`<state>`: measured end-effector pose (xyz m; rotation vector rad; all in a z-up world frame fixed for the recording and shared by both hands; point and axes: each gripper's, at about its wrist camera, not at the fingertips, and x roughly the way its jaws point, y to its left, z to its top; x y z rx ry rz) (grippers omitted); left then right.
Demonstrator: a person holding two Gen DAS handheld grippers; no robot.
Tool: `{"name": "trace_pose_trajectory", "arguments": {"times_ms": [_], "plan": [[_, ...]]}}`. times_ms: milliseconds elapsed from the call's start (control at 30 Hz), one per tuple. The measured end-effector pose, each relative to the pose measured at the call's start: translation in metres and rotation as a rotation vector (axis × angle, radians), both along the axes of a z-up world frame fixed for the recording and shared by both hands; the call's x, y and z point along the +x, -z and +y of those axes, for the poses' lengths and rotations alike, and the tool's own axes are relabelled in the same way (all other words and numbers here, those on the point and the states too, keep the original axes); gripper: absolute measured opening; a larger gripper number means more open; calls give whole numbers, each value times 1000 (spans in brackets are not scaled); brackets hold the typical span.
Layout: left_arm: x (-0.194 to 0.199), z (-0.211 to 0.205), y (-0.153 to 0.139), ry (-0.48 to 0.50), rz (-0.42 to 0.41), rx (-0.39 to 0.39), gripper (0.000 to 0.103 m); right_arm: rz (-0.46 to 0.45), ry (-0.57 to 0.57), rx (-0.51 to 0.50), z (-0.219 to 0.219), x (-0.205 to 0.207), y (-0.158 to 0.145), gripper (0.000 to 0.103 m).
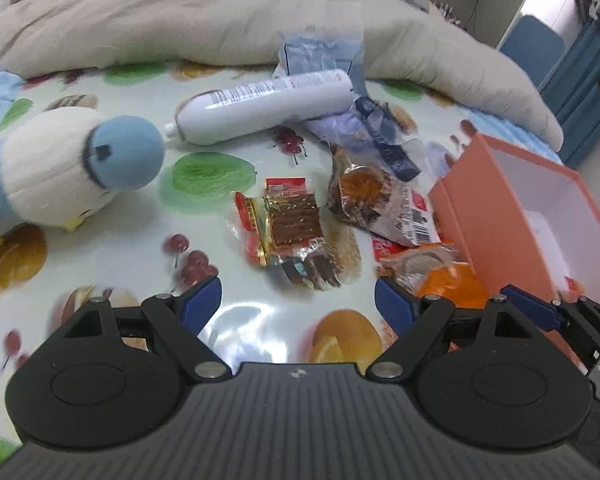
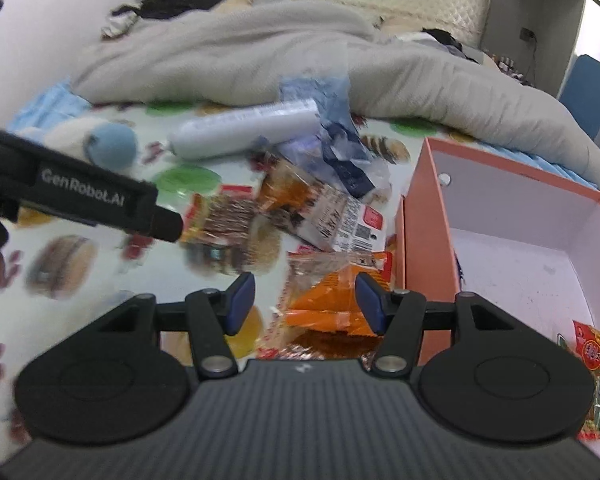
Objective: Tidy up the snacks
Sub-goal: 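Lower the left tool onto the brown sausage-stick pack while the right tool lowers onto the orange pack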
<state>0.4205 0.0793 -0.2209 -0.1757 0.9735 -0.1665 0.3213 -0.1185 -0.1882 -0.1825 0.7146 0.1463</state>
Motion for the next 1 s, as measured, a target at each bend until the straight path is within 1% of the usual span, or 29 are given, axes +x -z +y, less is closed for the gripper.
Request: {"name": "trace_pose_trajectory", "arguments": {"times_ms": [100,200,233,300,367,467,533,633,733,900,933,967,1000], "plan": [[25,-3,17,9,15,-5,86,4,1,-63,4,14,14,58],[50,-9,35,19,27,-2,86,10,4,-74,4,25,22,57],[58,-11,40,21,26,-9,85,5,9,-93,5,28,25,57],[69,-12,46,10,35,-23,83,-9,17,-129,7,32,30,57],[78,-17,49,14,23,-22,83,-27,18,-167,9,35,33,57],[92,-25,57,18,32,22,83,-39,7,-219,11,40,39,57],[99,-30,62,28,39,33,83,-51,6,-253,14,41,44,57],[105,-38,70,39,57,82,83,-71,8,-305,18,44,53,57],[108,-44,79,49,80,120,83,-68,1,-332,19,47,62,57],[110,-53,84,60,69,181,83,-85,2,-363,22,48,67,58],[111,-54,85,62,68,191,81,-84,4,-359,23,49,67,59],[111,-54,85,65,66,205,76,-80,6,-353,23,50,66,58],[112,-54,85,64,63,216,74,-74,11,-345,23,51,66,57]]}}
